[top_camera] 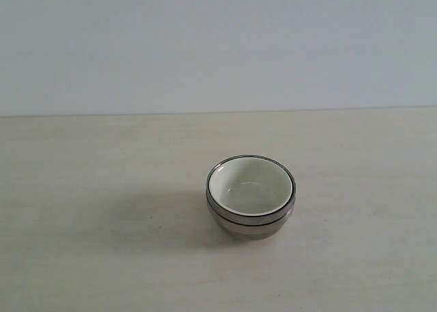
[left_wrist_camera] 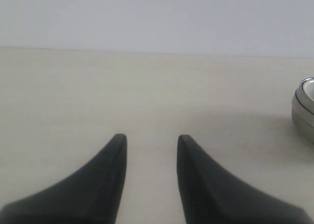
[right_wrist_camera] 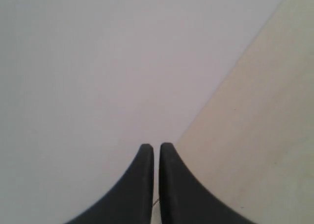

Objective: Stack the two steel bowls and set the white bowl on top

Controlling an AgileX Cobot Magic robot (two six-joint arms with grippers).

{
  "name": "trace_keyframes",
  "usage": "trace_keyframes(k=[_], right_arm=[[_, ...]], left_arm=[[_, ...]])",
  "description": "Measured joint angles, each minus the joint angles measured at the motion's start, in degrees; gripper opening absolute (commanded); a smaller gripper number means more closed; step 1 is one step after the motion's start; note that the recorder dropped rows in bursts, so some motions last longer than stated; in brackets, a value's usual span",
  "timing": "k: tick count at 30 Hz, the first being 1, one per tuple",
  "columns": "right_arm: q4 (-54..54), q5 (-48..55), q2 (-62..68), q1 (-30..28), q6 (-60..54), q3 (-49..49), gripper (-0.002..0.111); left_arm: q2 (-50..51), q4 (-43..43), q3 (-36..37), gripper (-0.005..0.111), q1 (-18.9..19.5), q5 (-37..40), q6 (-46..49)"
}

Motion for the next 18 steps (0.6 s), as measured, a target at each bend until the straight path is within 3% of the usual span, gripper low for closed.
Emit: trace_keyframes(k=[12, 18], right_arm=[[0.1, 14.9, 0.0, 0.0, 0.0, 0.4, 0.000], [0.2, 15.6, 0.0, 0.0, 0.0, 0.4, 0.000]], left_arm=[[0.0, 0.0, 0.0, 0.032, 0.0, 0.0, 0.0], [0.0, 0.0, 0.0, 0.032, 0.0, 0.0, 0.0]])
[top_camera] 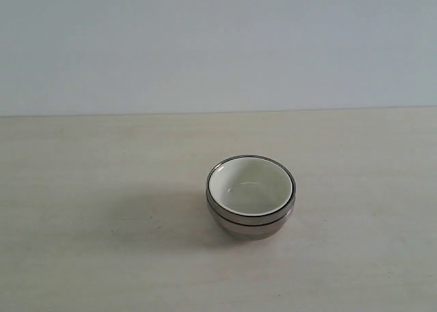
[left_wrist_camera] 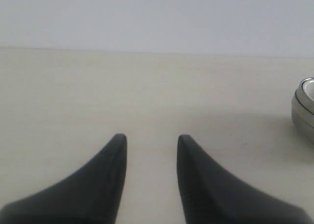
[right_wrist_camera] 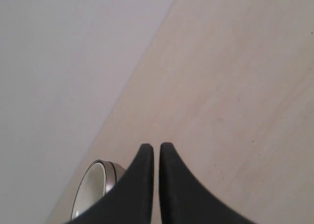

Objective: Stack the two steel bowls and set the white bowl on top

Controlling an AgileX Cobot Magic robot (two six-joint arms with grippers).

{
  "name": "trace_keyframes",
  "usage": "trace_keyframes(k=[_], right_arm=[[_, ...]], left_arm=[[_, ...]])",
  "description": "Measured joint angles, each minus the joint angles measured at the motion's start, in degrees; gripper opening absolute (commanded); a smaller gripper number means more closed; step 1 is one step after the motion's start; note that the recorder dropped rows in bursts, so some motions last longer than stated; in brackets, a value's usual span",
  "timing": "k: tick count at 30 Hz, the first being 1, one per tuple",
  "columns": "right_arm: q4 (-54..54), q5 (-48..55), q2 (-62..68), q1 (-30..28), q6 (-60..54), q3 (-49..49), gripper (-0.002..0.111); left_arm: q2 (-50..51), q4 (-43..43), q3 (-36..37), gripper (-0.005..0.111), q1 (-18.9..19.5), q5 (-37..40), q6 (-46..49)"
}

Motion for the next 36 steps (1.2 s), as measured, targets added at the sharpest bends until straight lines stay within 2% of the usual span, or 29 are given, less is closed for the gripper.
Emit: trace_keyframes(k=[12, 21, 31, 36], right_arm=[[0.0, 0.1, 0.0, 0.0, -1.1, 0.0, 0.000], [0.0, -1.3, 0.0, 0.0, -28.6, 0.0, 0.000], [0.0, -1.3, 0.0, 0.0, -48.7, 0.0, 0.000], [0.0, -1.3, 0.0, 0.0, -53.3, 0.0, 0.000]], left_arm=[[0.0, 0.0, 0.0, 0.032, 0.0, 0.0, 0.0], [0.0, 0.0, 0.0, 0.032, 0.0, 0.0, 0.0], [0.0, 0.0, 0.0, 0.032, 0.0, 0.0, 0.0], [0.0, 0.0, 0.0, 0.032, 0.0, 0.0, 0.0]])
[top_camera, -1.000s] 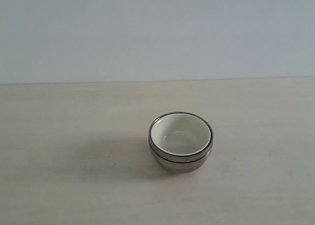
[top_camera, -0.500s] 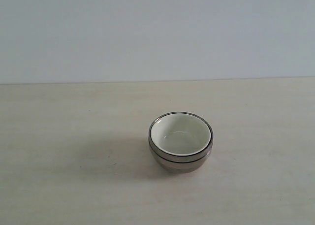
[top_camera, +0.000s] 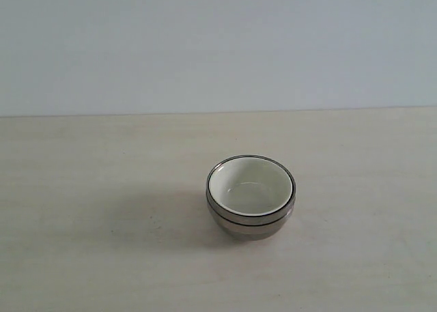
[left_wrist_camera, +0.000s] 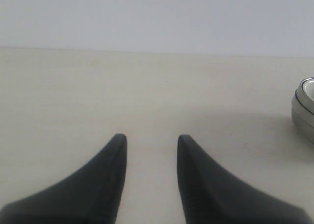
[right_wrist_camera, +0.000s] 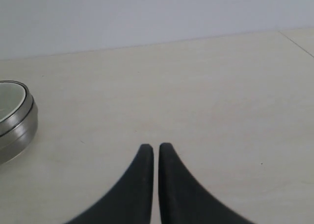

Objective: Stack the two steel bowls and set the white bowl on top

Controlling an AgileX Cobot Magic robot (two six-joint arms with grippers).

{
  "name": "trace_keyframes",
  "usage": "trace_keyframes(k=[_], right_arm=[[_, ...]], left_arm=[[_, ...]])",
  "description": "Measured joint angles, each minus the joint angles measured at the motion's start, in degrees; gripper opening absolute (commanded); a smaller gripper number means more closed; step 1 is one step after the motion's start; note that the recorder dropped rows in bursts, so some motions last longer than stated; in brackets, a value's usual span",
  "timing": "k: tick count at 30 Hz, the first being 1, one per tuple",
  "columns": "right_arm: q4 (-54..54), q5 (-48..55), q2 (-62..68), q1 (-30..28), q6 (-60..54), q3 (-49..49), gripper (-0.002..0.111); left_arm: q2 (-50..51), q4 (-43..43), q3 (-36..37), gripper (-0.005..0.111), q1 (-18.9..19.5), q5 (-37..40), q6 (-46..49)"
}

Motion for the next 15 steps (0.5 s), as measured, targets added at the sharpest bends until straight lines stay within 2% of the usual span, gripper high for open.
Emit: trace_keyframes(k=[15], right_arm=[[0.0, 0.0, 0.0, 0.0, -0.9, 0.0, 0.000]], left_arm=[[0.0, 0.0, 0.0, 0.032, 0.0, 0.0, 0.0]])
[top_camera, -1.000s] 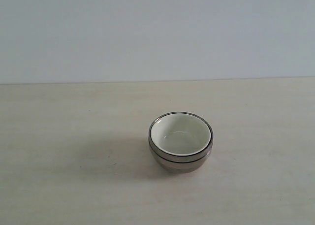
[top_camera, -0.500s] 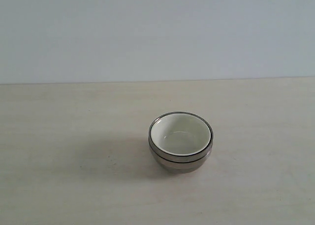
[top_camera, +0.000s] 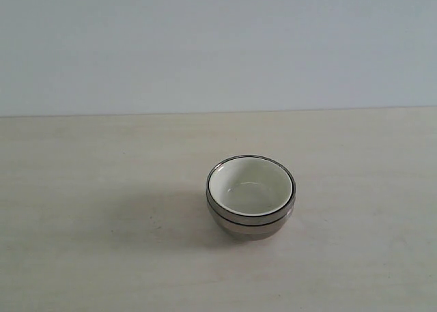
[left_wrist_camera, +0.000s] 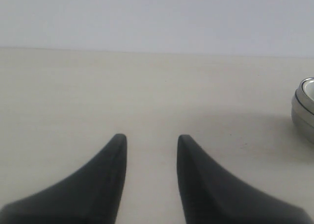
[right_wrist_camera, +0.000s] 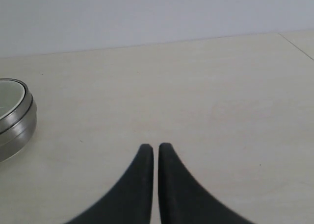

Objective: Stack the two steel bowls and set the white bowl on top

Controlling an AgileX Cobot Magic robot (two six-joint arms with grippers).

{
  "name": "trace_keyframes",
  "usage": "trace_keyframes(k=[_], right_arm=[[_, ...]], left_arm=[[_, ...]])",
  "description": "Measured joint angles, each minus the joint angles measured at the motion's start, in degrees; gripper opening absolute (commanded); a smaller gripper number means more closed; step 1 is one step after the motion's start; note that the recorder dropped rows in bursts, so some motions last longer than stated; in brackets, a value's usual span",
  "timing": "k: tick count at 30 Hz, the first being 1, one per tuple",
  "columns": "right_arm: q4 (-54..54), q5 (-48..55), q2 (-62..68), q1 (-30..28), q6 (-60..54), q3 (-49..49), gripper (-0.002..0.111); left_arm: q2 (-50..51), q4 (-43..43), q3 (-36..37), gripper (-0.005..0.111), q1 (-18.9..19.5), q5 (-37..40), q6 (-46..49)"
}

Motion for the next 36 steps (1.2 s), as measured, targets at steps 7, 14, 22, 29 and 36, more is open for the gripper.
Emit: trace_keyframes(k=[7, 14, 22, 29, 36], right_arm=[[0.0, 0.1, 0.0, 0.0, 0.0, 0.0, 0.000], [0.0, 0.2, 0.0, 0.0, 0.0, 0.0, 0.000], [0.0, 0.2, 0.0, 0.0, 0.0, 0.0, 0.000], [0.0, 0.2, 0.0, 0.0, 0.0, 0.0, 0.000], [0.0, 0.2, 0.0, 0.0, 0.0, 0.0, 0.000]], left_arm=[[0.0, 0.0, 0.0, 0.032, 0.0, 0.0, 0.0], [0.0, 0.0, 0.0, 0.032, 0.0, 0.0, 0.0], [0.0, 0.0, 0.0, 0.032, 0.0, 0.0, 0.0], [0.0, 0.0, 0.0, 0.032, 0.0, 0.0, 0.0], [0.0, 0.0, 0.0, 0.032, 0.0, 0.0, 0.0]])
